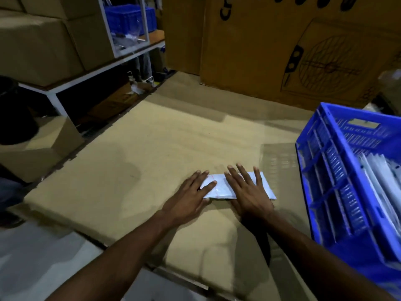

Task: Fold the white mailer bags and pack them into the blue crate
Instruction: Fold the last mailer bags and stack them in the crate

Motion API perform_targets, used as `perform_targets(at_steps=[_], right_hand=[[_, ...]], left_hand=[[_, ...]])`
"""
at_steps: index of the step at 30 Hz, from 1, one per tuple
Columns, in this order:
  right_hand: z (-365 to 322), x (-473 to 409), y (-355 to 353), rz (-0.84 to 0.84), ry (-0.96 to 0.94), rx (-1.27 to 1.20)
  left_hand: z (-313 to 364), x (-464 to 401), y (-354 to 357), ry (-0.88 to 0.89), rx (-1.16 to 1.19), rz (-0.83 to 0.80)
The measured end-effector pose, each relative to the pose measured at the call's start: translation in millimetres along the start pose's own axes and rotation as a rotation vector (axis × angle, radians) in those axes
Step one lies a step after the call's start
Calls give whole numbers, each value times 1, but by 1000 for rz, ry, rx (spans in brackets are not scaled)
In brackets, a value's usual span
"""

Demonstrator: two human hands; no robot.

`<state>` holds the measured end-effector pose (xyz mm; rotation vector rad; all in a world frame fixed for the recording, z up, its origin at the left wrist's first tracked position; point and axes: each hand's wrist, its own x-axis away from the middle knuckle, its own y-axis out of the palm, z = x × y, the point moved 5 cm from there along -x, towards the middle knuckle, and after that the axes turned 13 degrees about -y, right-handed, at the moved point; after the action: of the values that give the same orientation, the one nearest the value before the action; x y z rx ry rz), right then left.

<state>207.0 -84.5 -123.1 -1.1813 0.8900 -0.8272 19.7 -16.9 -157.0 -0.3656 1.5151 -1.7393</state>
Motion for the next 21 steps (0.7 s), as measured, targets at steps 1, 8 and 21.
perform_targets(at_steps=[1, 8, 21], right_hand=[[1, -1, 3, -55, -10, -10], [-31, 20, 4, -27, 69, -146], [-35, 54, 0, -88, 170, -144]], left_hand=[[2, 3, -3, 2, -11, 6], [7, 13, -15, -117, -57, 34], [14, 25, -29, -175, -79, -17]])
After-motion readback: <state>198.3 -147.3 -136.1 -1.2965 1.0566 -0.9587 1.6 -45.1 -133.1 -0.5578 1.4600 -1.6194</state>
